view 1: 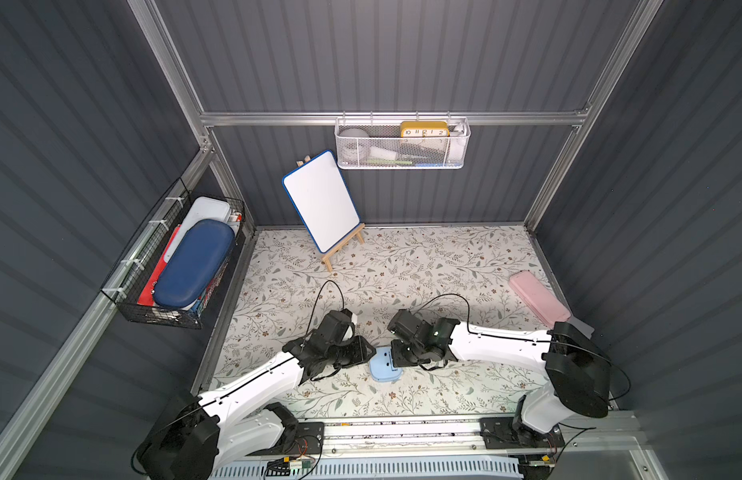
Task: Remove the battery from the alarm
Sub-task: Pick up the cover from the alarm, then install the cover on the alarm.
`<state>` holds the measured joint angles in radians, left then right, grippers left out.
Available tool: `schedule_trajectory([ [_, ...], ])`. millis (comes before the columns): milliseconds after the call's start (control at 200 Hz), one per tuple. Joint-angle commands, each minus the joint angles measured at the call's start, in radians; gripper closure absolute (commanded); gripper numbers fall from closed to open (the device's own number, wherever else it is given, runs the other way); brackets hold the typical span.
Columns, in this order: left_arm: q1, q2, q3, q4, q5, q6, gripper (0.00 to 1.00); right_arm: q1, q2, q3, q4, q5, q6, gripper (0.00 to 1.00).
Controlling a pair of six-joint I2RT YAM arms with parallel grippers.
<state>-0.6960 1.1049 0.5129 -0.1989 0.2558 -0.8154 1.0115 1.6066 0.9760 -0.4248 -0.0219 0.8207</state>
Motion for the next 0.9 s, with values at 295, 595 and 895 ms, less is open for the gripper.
schedule_trajectory([
  [295,-0.007,0.002,-0.012,0.007,-0.001,-0.015,0.66,-0.003,-0.087,-0.023,-0.051,0.069,-0.036,1.0],
  [595,-0.007,0.023,-0.045,0.03,0.042,-0.047,0.66,-0.113,-0.132,-0.079,0.013,-0.131,-0.129,1.0],
  [895,-0.007,0.038,-0.048,0.046,0.017,-0.105,0.66,-0.174,-0.128,-0.089,0.043,-0.341,-0.208,1.0],
])
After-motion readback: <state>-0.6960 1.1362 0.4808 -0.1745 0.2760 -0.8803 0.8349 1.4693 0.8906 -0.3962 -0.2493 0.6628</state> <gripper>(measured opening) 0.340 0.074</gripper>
